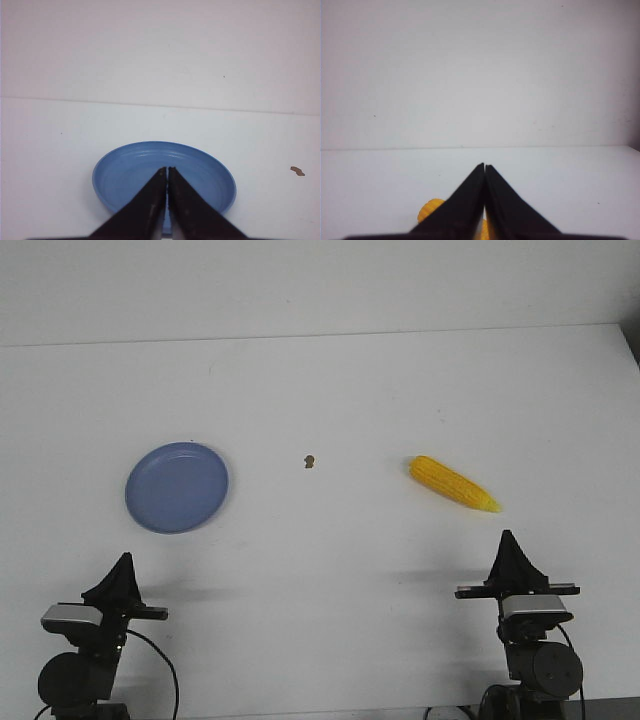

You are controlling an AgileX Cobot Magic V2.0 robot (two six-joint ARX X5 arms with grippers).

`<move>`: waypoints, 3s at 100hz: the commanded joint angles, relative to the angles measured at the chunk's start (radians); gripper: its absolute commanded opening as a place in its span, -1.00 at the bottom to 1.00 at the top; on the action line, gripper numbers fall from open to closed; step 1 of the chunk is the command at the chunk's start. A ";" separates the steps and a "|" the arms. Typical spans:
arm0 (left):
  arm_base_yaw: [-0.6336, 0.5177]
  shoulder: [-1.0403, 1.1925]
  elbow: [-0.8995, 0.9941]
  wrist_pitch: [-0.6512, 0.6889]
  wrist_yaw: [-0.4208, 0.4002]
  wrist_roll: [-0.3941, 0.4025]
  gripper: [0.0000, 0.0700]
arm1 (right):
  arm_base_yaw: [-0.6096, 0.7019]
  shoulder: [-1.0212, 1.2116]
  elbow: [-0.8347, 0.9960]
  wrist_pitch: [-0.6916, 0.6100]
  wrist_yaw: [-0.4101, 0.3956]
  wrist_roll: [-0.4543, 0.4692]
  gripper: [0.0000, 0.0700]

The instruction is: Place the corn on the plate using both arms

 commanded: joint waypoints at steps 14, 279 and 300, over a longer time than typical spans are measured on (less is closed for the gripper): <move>0.001 -0.002 -0.020 0.010 0.000 -0.002 -0.97 | 0.001 -0.001 -0.002 0.012 0.000 0.010 -1.00; 0.001 0.666 1.057 -0.850 -0.109 -0.151 0.06 | 0.001 0.541 0.897 -0.857 0.071 -0.046 0.09; 0.003 0.897 1.129 -0.915 -0.094 -0.128 0.09 | 0.001 0.541 0.897 -0.858 0.080 -0.047 0.09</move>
